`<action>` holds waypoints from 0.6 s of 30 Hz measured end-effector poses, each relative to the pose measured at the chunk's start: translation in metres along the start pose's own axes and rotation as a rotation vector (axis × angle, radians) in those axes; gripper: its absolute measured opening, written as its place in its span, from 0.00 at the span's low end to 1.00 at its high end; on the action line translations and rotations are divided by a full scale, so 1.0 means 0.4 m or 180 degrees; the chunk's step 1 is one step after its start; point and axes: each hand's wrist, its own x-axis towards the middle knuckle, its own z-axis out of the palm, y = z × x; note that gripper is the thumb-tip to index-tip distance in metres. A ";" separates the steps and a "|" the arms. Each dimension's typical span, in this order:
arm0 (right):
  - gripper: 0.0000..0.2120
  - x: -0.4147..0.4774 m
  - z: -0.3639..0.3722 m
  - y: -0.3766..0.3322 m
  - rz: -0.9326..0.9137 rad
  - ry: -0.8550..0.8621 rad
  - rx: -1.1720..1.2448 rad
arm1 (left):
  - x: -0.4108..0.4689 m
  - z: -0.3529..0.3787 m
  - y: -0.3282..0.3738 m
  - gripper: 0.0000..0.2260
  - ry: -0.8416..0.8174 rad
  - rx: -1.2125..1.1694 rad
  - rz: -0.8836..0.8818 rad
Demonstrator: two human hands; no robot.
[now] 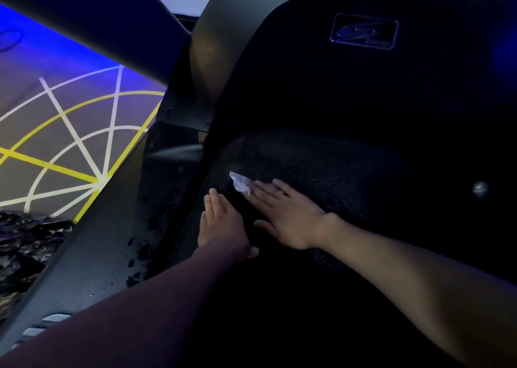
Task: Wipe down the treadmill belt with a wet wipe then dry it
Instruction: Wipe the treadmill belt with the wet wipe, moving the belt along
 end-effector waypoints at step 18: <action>0.36 0.012 -0.030 0.009 0.1034 0.0267 0.0263 | 0.011 -0.003 0.025 0.61 -0.0105 0.0203 -0.0171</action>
